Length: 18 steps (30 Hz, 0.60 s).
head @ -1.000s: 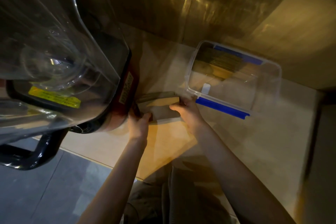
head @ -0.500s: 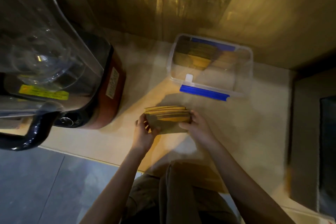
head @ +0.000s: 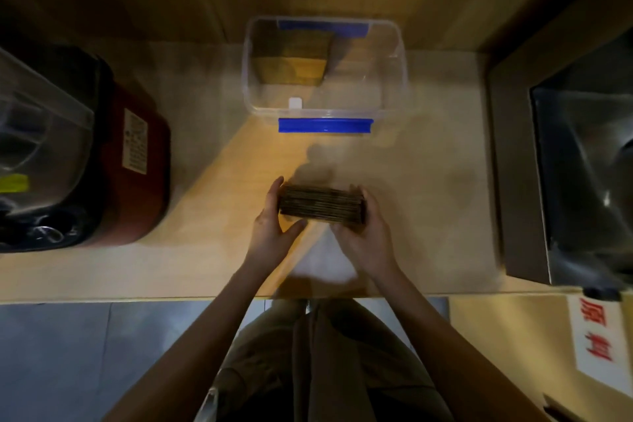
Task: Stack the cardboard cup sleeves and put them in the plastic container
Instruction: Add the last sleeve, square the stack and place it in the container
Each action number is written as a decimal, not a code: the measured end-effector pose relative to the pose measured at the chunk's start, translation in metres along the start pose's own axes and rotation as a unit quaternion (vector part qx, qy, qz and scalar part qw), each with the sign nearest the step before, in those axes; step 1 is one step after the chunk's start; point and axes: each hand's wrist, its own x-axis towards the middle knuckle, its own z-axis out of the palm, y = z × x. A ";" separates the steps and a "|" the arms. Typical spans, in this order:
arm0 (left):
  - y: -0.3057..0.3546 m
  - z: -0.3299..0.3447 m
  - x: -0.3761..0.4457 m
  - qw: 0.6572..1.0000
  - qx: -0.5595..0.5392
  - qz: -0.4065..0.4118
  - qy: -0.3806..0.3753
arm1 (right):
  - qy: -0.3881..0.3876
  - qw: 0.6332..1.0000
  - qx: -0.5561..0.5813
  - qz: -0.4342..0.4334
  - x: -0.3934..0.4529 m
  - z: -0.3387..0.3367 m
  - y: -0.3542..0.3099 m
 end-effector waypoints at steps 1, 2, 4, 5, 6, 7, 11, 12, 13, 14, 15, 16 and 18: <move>-0.001 0.002 0.001 1.000 0.000 -0.003 -0.001 | 0.002 1.000 0.004 0.007 0.001 0.002 0.001; -0.001 0.003 0.002 1.000 -0.005 -0.008 0.001 | 0.002 1.000 0.011 0.015 0.001 0.004 0.001; 0.001 0.008 0.002 0.999 -0.031 -0.030 0.007 | 0.001 0.999 0.028 0.030 0.003 0.011 0.001; 0.003 0.010 0.002 0.998 -0.042 -0.040 0.011 | 0.002 0.999 0.034 0.033 0.003 0.013 0.001; 0.004 0.012 0.002 0.998 -0.048 -0.048 0.016 | 0.005 0.999 0.040 0.033 0.004 0.014 0.001; 0.005 0.014 0.002 0.997 -0.051 -0.051 0.022 | 0.007 0.999 0.043 0.029 0.005 0.014 0.001; 0.004 0.015 0.000 0.996 -0.054 -0.047 0.047 | -0.008 1.000 0.018 0.017 0.006 0.008 0.007; 0.003 0.016 -0.001 0.996 -0.055 -0.050 0.050 | -0.012 1.000 0.009 0.022 0.006 0.008 0.009; 0.003 0.016 -0.002 0.996 -0.058 -0.054 0.051 | -0.012 1.000 0.002 0.027 0.007 0.009 0.011; 0.003 0.016 -0.002 0.995 -0.064 -0.057 0.051 | -0.011 1.000 -0.003 0.029 0.007 0.010 0.013; 0.003 0.016 -0.002 0.994 -0.074 -0.060 0.050 | -0.009 1.000 -0.006 0.028 0.007 0.010 0.014; 0.004 0.016 -0.003 0.993 -0.085 -0.062 0.051 | -0.006 1.000 -0.009 0.024 0.007 0.009 0.014; 0.004 0.016 -0.004 0.992 -0.098 -0.064 0.053 | -0.005 1.000 -0.018 0.007 0.006 0.007 0.013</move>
